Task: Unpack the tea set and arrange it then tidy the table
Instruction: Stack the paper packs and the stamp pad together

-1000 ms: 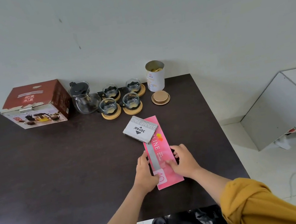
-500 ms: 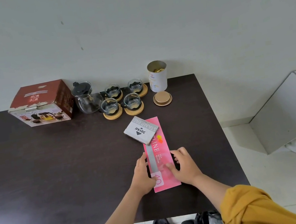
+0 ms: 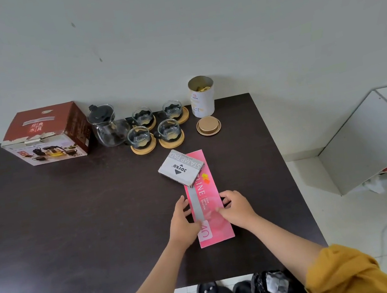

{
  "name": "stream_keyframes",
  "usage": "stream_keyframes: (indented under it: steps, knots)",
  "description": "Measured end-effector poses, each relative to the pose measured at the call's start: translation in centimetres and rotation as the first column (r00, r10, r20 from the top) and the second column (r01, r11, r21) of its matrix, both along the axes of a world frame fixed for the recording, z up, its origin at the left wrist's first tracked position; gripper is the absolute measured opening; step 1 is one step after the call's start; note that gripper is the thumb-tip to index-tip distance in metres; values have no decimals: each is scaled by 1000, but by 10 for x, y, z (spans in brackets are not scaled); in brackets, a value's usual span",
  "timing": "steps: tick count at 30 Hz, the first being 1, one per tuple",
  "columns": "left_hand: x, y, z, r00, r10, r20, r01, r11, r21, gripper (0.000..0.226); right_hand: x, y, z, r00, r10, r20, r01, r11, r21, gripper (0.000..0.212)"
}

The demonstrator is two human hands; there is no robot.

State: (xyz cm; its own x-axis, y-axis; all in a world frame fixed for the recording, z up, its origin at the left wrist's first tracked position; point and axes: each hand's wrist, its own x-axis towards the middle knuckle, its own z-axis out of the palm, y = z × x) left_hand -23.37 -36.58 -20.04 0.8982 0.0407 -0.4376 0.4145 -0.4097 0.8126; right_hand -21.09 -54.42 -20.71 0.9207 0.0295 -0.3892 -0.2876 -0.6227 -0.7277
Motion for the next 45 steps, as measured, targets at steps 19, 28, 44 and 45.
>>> stream_keyframes:
  steps: [19,28,44,45]
  knots:
    - [10,2,8,994,105,7,-105,992,-64,66,-12,-14,11,999,37,-24,-37,999,-2,31]
    - [7,-7,3,995,-58,85,51,995,80,64,10,-16,21,982,108,-153,-118,991,-58,26]
    - [80,12,11,896,444,-3,-444,896,2,83,115,16,35,973,211,95,-191,965,-178,43]
    - [86,13,12,894,447,-6,-447,894,1,85,116,19,34,961,251,113,-229,957,-177,49]
